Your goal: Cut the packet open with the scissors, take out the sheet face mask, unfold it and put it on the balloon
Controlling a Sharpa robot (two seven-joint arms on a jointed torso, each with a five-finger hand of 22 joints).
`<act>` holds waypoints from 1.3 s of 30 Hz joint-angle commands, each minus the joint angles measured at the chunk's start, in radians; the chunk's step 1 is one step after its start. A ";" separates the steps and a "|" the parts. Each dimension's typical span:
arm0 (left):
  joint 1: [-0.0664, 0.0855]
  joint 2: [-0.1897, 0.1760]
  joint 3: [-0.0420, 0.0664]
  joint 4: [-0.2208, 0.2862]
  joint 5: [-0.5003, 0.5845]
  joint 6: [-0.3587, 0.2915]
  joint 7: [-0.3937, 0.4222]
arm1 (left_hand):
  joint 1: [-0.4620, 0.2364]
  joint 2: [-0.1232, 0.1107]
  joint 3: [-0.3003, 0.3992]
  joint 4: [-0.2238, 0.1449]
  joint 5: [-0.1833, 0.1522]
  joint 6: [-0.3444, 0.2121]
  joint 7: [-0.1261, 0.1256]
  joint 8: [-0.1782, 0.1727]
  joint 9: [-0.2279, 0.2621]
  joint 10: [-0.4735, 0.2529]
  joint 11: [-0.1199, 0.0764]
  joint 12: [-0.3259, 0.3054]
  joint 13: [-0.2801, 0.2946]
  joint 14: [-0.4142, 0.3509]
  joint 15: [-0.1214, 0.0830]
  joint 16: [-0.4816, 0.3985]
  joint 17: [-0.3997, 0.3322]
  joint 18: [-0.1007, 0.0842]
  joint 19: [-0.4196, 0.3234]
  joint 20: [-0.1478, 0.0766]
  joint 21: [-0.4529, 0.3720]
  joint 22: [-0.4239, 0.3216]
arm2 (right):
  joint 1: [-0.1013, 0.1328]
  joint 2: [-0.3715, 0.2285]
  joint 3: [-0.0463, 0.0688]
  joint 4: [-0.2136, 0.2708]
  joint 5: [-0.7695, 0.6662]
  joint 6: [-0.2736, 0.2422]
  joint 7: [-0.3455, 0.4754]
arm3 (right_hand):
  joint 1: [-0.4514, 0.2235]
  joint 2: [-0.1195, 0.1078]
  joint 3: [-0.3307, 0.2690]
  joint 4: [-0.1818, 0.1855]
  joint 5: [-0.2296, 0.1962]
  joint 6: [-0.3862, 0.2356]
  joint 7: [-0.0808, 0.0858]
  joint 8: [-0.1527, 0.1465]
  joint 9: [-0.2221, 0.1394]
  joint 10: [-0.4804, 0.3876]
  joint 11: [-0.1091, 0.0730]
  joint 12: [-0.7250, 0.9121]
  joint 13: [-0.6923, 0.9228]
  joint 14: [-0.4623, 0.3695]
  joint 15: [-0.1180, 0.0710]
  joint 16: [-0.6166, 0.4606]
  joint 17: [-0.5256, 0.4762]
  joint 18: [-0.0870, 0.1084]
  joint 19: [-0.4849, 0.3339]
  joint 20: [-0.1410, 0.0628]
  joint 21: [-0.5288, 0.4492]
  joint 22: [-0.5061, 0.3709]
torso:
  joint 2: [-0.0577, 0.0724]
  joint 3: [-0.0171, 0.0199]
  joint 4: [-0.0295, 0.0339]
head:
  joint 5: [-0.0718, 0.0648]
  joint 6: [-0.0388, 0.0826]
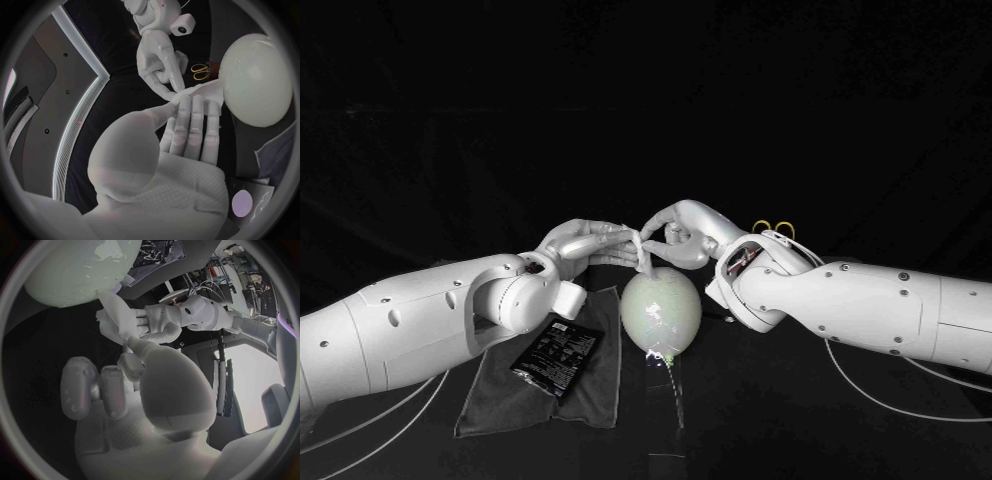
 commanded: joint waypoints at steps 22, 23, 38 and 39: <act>0.001 0.002 0.001 0.011 0.006 0.033 0.014 | -0.001 0.009 -0.004 0.004 0.003 0.009 -0.001 0.030 0.086 0.010 -0.002 0.002 0.000 -0.003 -0.006 0.005 0.002 0.021 0.007 0.001 -0.006 -0.002 | -0.003 0.011 0.000 0.005 0.010 0.011 -0.020 | -0.045 -0.005 -0.014 0.024 -0.004 0.021 -0.002 -0.011 -0.011 0.000 0.000 0.005 0.006 0.081 0.001 0.003 0.187 -0.014 0.013 0.003 0.005 0.202 | 0.000 -0.0001 0.0011 | -0.005 -0.002; 0.001 0.002 0.001 0.012 0.006 0.035 0.013 | -0.001 0.009 -0.004 0.004 0.003 0.009 -0.001 0.030 0.086 0.010 -0.002 0.002 0.000 -0.003 -0.006 0.005 0.002 0.021 0.007 0.001 -0.006 -0.002 | -0.003 0.012 0.000 0.004 0.014 0.004 -0.020 | -0.051 -0.006 -0.017 0.028 -0.004 0.021 -0.002 -0.013 -0.012 0.000 0.000 0.005 0.006 0.081 0.001 0.003 0.187 -0.013 0.013 0.003 0.004 0.202 | 0.000 0.0001 0.0014 | -0.005 -0.002; 0.001 0.000 0.001 0.016 0.005 0.046 0.010 | 0.000 0.008 -0.005 0.003 0.003 0.009 -0.002 0.031 0.087 0.011 -0.002 0.002 0.000 -0.003 -0.006 0.005 0.002 0.021 0.007 0.002 -0.007 -0.003 | -0.003 0.017 0.000 0.003 0.040 -0.029 -0.017 | -0.095 -0.021 -0.057 0.065 -0.004 0.024 -0.003 -0.019 -0.018 0.003 0.001 0.008 0.009 0.082 0.002 0.005 0.189 -0.014 0.014 0.004 0.006 0.202 | 0.000 0.0006 -0.0002 | -0.005 -0.001; 0.001 0.000 0.001 0.016 0.005 0.046 0.010 | 0.000 0.008 -0.005 0.003 0.003 0.009 -0.002 0.031 0.087 0.011 -0.002 0.002 0.000 -0.003 -0.006 0.005 0.002 0.021 0.007 0.002 -0.007 -0.003 | -0.003 0.017 0.000 0.004 0.043 -0.032 -0.014 | -0.091 -0.018 -0.058 0.065 -0.004 0.033 -0.007 -0.014 -0.017 0.007 -0.002 0.014 0.014 0.083 0.000 0.009 0.194 -0.015 0.016 0.003 0.013 0.203 | 0.000 0.0007 -0.0002 | -0.005 -0.001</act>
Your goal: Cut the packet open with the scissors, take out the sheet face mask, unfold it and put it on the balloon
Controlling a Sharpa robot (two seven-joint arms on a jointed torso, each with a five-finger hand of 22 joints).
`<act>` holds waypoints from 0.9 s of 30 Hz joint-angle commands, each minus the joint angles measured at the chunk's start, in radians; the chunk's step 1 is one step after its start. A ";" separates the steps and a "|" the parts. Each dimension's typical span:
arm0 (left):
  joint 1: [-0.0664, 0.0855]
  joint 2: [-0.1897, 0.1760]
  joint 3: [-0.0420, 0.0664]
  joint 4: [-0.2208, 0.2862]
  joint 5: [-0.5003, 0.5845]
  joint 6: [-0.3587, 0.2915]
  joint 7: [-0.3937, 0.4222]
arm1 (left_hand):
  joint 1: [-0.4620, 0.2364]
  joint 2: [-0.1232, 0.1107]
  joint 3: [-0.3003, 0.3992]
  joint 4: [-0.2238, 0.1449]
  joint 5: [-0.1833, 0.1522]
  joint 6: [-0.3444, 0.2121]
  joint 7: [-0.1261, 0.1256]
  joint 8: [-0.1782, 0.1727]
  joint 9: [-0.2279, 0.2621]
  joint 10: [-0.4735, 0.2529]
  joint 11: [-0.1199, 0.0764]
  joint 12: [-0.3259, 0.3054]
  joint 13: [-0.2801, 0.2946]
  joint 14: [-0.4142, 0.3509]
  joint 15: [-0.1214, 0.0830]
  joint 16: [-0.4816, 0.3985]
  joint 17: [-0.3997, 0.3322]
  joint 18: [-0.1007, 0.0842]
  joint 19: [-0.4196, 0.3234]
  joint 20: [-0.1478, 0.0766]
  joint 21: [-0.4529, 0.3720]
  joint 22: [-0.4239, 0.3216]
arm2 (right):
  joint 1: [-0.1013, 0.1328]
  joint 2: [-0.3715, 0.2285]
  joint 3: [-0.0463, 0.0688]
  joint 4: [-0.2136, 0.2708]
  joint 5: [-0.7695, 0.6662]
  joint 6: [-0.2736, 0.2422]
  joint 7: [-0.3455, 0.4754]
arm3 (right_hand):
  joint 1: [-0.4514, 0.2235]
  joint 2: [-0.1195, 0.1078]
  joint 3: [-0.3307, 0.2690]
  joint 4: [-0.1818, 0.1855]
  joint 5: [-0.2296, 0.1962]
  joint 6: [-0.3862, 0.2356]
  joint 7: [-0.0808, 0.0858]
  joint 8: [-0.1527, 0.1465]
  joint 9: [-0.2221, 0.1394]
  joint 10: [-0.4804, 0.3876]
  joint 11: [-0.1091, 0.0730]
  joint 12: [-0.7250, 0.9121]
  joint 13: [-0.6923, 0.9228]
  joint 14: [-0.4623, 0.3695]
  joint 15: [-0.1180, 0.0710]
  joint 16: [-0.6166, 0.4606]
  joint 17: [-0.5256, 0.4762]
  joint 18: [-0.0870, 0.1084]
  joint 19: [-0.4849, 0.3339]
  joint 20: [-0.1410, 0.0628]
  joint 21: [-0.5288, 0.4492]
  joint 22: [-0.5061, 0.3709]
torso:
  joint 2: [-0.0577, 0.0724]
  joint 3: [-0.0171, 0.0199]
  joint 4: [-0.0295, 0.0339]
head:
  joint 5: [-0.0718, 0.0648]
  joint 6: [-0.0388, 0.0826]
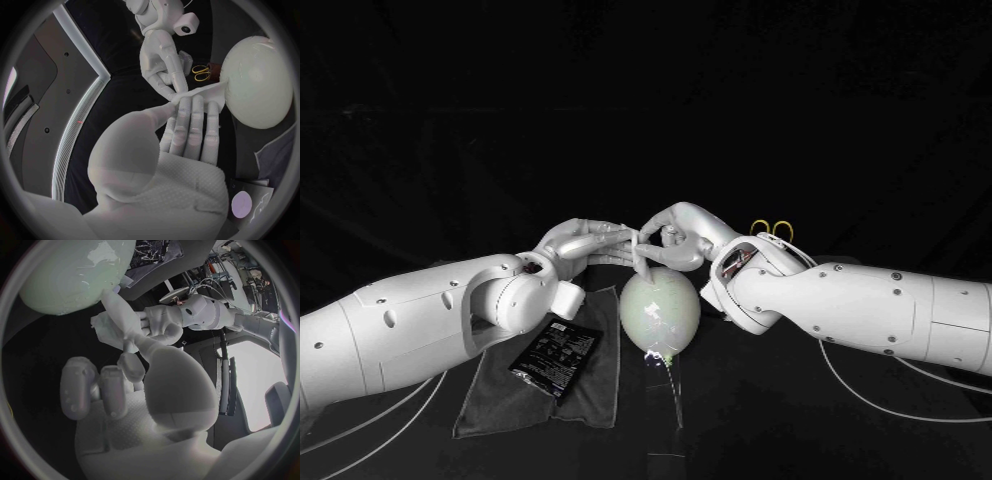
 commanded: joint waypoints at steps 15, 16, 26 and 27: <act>0.000 0.002 0.000 0.012 -0.008 0.037 0.008 | 0.001 0.009 -0.005 0.003 0.005 0.005 -0.002 0.029 0.088 0.008 0.001 0.002 0.001 -0.003 -0.006 0.005 0.002 0.011 0.006 0.002 -0.005 -0.002 | 0.001 0.000 0.002 0.008 0.089 -0.057 0.033 | -0.008 0.014 -0.032 0.024 -0.004 0.042 -0.020 0.027 0.012 0.026 -0.021 0.023 0.019 0.087 -0.016 0.017 0.202 -0.011 0.026 -0.014 0.028 0.207 | 0.000 0.0001 0.0012 | 0.000 -0.002; 0.000 0.002 0.000 0.012 -0.009 0.037 0.008 | 0.001 0.009 -0.005 0.003 0.005 0.005 -0.002 0.029 0.088 0.008 0.001 0.002 0.001 -0.003 -0.006 0.005 0.002 0.011 0.006 0.002 -0.005 -0.002 | 0.001 -0.001 0.002 0.008 0.093 -0.058 0.035 | -0.016 0.010 -0.038 0.031 -0.004 0.037 -0.018 0.025 0.010 0.025 -0.020 0.021 0.018 0.087 -0.015 0.016 0.201 -0.011 0.025 -0.014 0.025 0.206 | 0.000 0.0002 0.0012 | 0.000 -0.002; 0.000 0.000 0.000 0.012 -0.013 0.037 0.008 | 0.001 0.009 -0.006 0.003 0.005 0.005 -0.002 0.029 0.089 0.009 0.000 0.002 0.001 -0.004 -0.007 0.005 0.002 0.011 0.006 0.002 -0.006 -0.003 | 0.001 -0.004 0.002 0.007 0.109 -0.058 0.035 | -0.030 -0.005 -0.070 0.059 -0.004 -0.001 -0.003 0.002 0.000 0.009 -0.007 -0.003 0.004 0.081 -0.005 0.001 0.184 -0.005 0.012 -0.007 -0.003 0.198 | 0.000 0.0002 0.0006 | 0.001 -0.002; 0.000 0.000 0.000 0.012 -0.013 0.037 0.008 | 0.001 0.009 -0.006 0.003 0.005 0.005 -0.002 0.029 0.089 0.009 0.000 0.002 0.001 -0.004 -0.007 0.005 0.002 0.011 0.006 0.002 -0.006 -0.003 | 0.001 -0.004 0.002 0.007 0.109 -0.056 0.035 | -0.029 -0.005 -0.072 0.060 -0.004 -0.003 -0.002 0.001 0.000 0.008 -0.007 -0.004 0.004 0.080 -0.004 0.000 0.184 -0.005 0.011 -0.006 -0.004 0.198 | 0.000 0.0002 0.0006 | 0.001 -0.002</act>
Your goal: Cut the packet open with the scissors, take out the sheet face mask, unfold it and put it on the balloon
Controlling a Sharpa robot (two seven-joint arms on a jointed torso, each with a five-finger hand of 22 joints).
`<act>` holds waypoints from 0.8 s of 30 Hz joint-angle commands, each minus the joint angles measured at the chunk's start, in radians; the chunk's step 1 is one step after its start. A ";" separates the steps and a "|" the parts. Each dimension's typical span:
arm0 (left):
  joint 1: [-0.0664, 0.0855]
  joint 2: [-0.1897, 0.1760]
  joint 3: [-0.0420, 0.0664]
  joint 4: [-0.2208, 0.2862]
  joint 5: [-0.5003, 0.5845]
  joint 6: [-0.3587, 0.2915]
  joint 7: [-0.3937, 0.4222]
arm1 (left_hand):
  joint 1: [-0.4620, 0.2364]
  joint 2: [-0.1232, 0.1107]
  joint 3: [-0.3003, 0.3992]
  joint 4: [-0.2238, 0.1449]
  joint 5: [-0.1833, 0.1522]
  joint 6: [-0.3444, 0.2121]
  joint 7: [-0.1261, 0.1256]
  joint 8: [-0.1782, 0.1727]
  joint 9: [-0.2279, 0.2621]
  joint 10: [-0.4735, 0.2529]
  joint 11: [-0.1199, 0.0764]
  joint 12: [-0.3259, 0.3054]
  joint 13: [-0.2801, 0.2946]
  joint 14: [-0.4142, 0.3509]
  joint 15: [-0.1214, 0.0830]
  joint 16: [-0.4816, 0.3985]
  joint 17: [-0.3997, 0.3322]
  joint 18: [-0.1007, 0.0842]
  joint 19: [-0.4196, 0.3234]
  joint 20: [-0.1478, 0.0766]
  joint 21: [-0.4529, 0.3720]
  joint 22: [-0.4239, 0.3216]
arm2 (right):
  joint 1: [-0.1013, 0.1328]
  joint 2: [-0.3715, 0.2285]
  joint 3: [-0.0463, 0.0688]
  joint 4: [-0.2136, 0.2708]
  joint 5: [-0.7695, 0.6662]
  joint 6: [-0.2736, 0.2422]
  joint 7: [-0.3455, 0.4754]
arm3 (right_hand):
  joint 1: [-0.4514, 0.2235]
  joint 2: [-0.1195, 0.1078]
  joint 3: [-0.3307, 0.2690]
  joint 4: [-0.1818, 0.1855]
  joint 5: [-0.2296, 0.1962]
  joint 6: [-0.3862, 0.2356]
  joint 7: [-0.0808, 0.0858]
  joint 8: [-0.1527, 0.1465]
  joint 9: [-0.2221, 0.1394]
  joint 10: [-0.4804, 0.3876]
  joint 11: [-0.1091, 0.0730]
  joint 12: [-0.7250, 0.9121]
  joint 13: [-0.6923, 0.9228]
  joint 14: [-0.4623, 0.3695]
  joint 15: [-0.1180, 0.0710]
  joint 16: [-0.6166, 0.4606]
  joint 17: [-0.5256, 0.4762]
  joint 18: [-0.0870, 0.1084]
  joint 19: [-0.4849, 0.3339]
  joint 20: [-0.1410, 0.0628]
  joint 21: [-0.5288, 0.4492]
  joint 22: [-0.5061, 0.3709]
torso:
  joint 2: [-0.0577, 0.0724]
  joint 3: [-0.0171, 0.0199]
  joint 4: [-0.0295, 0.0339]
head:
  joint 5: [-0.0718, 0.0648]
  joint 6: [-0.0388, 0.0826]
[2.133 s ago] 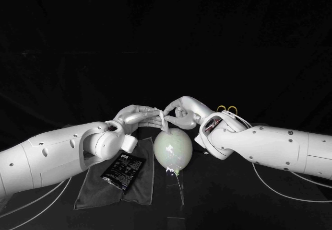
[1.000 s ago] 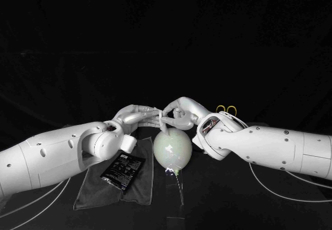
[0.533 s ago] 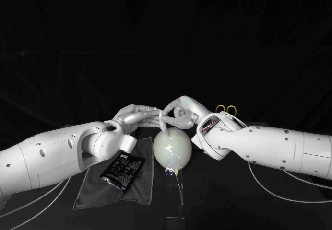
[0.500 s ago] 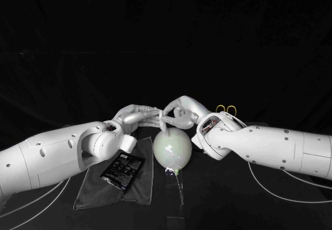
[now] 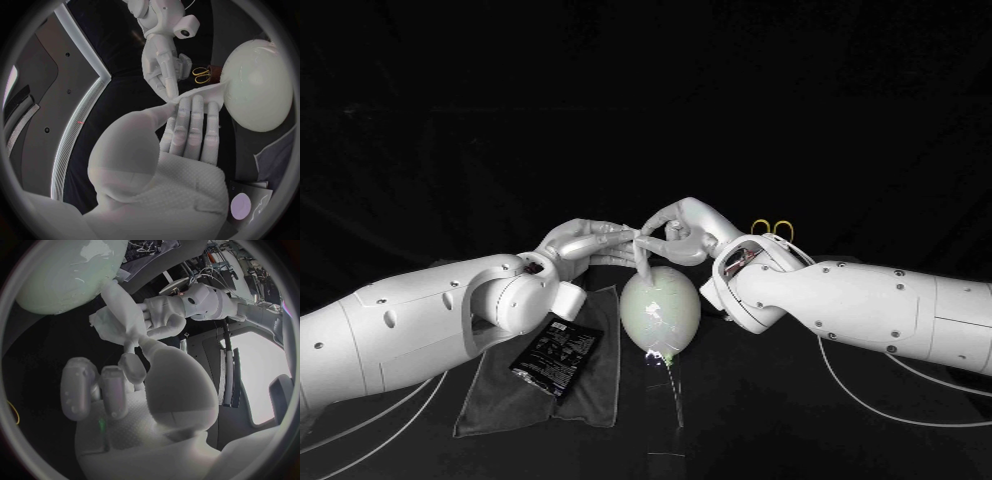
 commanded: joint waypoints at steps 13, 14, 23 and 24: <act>0.001 0.004 0.001 0.004 -0.012 0.031 0.008 | 0.000 0.011 -0.006 0.004 0.003 0.009 0.001 0.029 0.090 0.007 0.002 0.004 -0.001 -0.005 -0.007 0.005 0.001 0.012 0.006 0.003 -0.007 -0.002 | 0.001 0.008 0.001 0.001 0.003 0.019 0.009 | 0.067 0.039 0.019 -0.020 -0.004 0.016 -0.010 0.006 0.002 -0.002 -0.003 -0.001 0.003 0.083 0.006 0.003 0.191 -0.005 0.008 0.004 0.002 0.201 | 0.000 -0.0003 0.0002 | -0.001 -0.002; 0.001 0.004 0.001 0.004 -0.012 0.031 0.008 | 0.000 0.011 -0.006 0.004 0.003 0.009 0.001 0.029 0.090 0.007 0.002 0.004 -0.001 -0.005 -0.007 0.005 0.001 0.012 0.006 0.003 -0.007 -0.002 | 0.001 0.008 0.001 0.001 0.002 0.022 0.009 | 0.082 0.049 0.028 -0.027 -0.004 0.025 -0.015 0.011 0.004 0.001 -0.007 0.003 0.006 0.085 0.003 0.007 0.195 -0.006 0.010 0.003 0.006 0.202 | 0.000 -0.0003 0.0002 | -0.001 -0.002; 0.001 0.004 0.001 0.004 -0.013 0.030 0.007 | 0.000 0.011 -0.006 0.004 0.003 0.009 0.001 0.029 0.090 0.007 0.002 0.004 -0.001 -0.005 -0.007 0.005 0.001 0.012 0.006 0.003 -0.007 -0.002 | 0.001 0.006 0.001 0.002 -0.007 0.023 0.019 | 0.139 0.094 0.076 -0.069 -0.003 0.077 -0.042 0.057 0.028 0.033 -0.029 0.043 0.035 0.092 -0.016 0.026 0.218 -0.013 0.027 -0.013 0.043 0.212 | 0.000 0.0001 -0.0005 | 0.000 -0.002; 0.001 0.004 0.001 0.003 -0.013 0.030 0.007 | 0.000 0.011 -0.006 0.004 0.003 0.009 0.001 0.029 0.090 0.007 0.002 0.004 -0.001 -0.005 -0.007 0.005 0.001 0.012 0.006 0.003 -0.007 -0.002 | 0.001 0.005 0.001 0.002 -0.007 0.021 0.021 | 0.139 0.094 0.076 -0.069 -0.003 0.077 -0.042 0.057 0.028 0.033 -0.029 0.043 0.035 0.092 -0.016 0.026 0.218 -0.013 0.027 -0.013 0.043 0.212 | -0.001 -0.0001 -0.0006 | 0.000 -0.002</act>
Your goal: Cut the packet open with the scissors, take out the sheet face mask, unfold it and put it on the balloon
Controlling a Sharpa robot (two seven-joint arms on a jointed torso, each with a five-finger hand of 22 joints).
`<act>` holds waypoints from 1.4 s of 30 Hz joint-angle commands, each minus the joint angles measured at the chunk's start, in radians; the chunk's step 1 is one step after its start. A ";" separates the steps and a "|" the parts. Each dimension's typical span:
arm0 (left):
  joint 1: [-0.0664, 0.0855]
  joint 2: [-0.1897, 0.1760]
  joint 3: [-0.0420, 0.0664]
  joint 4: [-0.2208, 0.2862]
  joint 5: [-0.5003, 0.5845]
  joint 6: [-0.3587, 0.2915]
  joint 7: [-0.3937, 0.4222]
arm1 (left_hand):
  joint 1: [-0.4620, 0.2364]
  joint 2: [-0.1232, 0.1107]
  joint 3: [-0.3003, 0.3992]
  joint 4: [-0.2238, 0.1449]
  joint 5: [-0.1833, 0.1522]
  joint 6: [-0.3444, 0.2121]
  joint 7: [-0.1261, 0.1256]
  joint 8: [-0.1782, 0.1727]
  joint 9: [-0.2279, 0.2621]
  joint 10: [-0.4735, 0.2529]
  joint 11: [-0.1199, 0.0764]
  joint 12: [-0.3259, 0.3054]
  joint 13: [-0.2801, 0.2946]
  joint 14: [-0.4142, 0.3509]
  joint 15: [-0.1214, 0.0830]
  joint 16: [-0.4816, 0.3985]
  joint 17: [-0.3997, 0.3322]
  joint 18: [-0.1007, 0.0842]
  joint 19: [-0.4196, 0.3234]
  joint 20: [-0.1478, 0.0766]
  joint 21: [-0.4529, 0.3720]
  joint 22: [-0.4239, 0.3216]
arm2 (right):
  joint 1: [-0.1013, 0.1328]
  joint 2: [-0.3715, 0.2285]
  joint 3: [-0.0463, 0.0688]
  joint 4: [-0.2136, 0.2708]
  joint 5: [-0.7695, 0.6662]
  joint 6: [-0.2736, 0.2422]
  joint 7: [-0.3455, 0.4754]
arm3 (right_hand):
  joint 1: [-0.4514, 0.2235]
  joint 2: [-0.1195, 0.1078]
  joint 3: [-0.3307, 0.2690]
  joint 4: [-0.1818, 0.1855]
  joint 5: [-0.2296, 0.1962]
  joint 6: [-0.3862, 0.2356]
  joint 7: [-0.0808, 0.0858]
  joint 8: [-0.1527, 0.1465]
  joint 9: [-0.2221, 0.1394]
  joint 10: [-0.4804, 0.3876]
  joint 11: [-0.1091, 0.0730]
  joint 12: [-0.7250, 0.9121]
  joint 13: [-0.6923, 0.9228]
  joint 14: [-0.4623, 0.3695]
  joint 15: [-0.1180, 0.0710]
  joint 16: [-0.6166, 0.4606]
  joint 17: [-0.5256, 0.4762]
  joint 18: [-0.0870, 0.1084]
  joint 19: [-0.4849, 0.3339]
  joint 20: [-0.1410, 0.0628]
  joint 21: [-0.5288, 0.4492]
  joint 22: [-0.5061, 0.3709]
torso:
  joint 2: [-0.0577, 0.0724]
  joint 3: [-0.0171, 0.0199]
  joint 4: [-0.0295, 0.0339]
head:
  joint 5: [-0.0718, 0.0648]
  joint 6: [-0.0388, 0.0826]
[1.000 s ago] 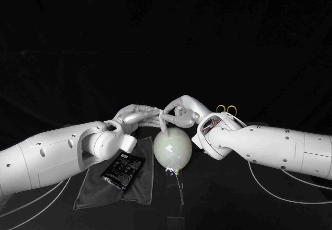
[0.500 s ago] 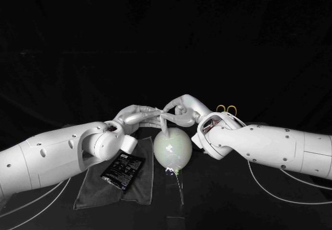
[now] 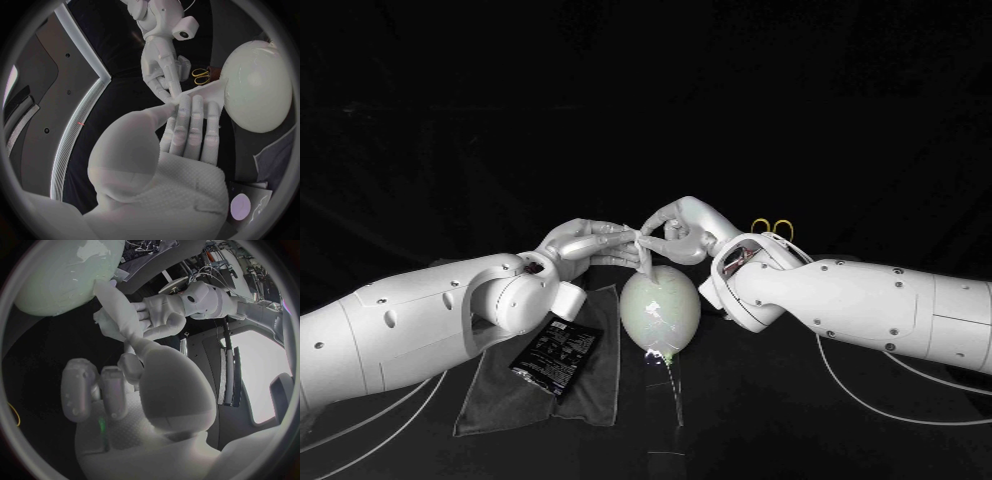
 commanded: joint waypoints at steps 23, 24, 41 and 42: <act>0.001 0.001 0.002 -0.001 -0.017 0.012 0.004 | 0.001 0.008 -0.006 -0.002 0.004 0.001 0.002 0.029 0.093 0.006 0.003 0.001 -0.002 -0.007 -0.002 0.003 0.002 0.013 0.006 0.003 -0.008 -0.005 | 0.000 -0.020 0.000 0.014 -0.011 -0.042 0.032 | -0.005 0.027 0.039 0.000 -0.002 0.017 -0.011 0.040 0.025 0.053 -0.025 0.059 0.044 0.095 -0.018 0.015 0.233 -0.022 0.048 -0.017 0.048 0.224 | 0.000 0.0010 -0.0002 | -0.001 0.002; 0.001 0.001 0.002 -0.001 -0.019 0.012 0.004 | 0.001 0.008 -0.006 -0.002 0.004 0.000 0.002 0.029 0.093 0.006 0.003 0.001 -0.002 -0.007 -0.002 0.003 0.002 0.013 0.006 0.003 -0.008 -0.005 | 0.000 -0.021 0.000 0.015 -0.011 -0.044 0.029 | -0.005 0.028 0.041 -0.002 -0.002 0.018 -0.011 0.043 0.026 0.054 -0.026 0.060 0.045 0.096 -0.019 0.016 0.234 -0.023 0.048 -0.018 0.050 0.225 | 0.000 0.0007 -0.0002 | 0.000 0.002; 0.001 -0.001 0.002 0.000 -0.033 0.014 0.003 | 0.003 0.010 -0.010 0.001 0.004 -0.008 0.008 0.027 0.094 -0.001 0.008 -0.005 -0.004 -0.017 0.003 0.000 0.001 0.013 0.007 0.005 -0.015 -0.010 | 0.000 -0.031 0.001 0.011 -0.003 -0.041 0.003 | -0.008 0.030 0.052 -0.008 -0.002 0.017 -0.013 0.051 0.032 0.059 -0.027 0.066 0.051 0.097 -0.021 0.020 0.239 -0.025 0.053 -0.020 0.060 0.227 | 0.000 0.0006 -0.0003 | 0.000 0.001; 0.001 -0.001 0.002 0.000 -0.033 0.014 0.002 | 0.004 0.011 -0.010 0.002 0.004 -0.009 0.009 0.026 0.095 -0.002 0.009 -0.006 -0.004 -0.018 0.003 -0.001 0.001 0.013 0.008 0.005 -0.016 -0.011 | 0.000 -0.031 0.001 0.012 -0.003 -0.040 0.002 | -0.008 0.030 0.052 -0.008 -0.002 0.017 -0.013 0.051 0.032 0.059 -0.027 0.066 0.051 0.097 -0.021 0.020 0.239 -0.025 0.053 -0.020 0.060 0.227 | 0.000 0.0005 0.0000 | 0.000 0.001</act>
